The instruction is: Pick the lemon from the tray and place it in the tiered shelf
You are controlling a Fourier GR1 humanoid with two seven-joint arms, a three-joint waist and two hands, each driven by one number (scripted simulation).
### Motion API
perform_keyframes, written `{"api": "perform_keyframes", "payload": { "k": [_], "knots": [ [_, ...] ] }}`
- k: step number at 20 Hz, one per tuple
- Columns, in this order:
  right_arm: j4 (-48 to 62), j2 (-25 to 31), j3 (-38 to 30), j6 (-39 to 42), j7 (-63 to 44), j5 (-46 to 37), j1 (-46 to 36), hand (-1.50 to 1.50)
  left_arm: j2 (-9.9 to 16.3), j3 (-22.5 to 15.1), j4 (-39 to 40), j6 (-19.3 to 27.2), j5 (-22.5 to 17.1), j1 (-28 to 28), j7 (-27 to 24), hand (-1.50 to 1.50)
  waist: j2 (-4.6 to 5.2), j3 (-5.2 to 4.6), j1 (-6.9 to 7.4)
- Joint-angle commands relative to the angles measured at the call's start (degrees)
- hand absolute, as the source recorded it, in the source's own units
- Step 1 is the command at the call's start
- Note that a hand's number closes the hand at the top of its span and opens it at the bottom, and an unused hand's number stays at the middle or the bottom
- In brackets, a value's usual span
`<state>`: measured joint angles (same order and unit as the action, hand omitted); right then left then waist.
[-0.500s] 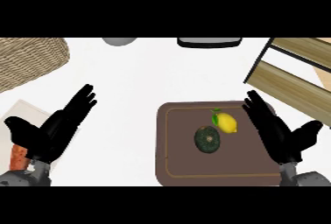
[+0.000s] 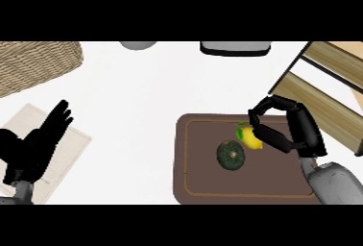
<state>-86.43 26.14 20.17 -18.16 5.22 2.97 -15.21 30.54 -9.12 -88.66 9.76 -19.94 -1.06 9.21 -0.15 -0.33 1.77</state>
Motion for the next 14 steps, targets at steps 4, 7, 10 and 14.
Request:
{"api": "perform_keyframes", "payload": {
  "k": [4,7,10,14],
  "knots": [
    [5.1,-13.0,14.3,-16.4,6.1,-20.4,5.0,-1.5,-1.0,2.9,4.3,0.0,1.0,4.1,-5.1,0.0,0.14,0.31,-1.05],
    [-1.6,-11.3,17.3,-17.7,-3.8,-27.5,7.7,-1.5,-1.0,5.7,7.5,-1.7,0.6,3.3,-7.1,0.0,-0.05,0.26,-1.97],
    [-4.3,-5.8,16.5,-18.2,-16.4,-38.5,5.0,-1.5,-0.5,5.2,7.5,-2.2,0.3,3.8,-6.1,0.0,-0.56,0.07,-2.67],
    [-6.3,-2.8,17.4,-11.8,-30.1,-50.5,4.5,-1.5,-0.5,5.9,7.4,-2.3,0.2,4.1,-6.6,0.0,-0.74,-0.01,-3.06]
  ]
}}
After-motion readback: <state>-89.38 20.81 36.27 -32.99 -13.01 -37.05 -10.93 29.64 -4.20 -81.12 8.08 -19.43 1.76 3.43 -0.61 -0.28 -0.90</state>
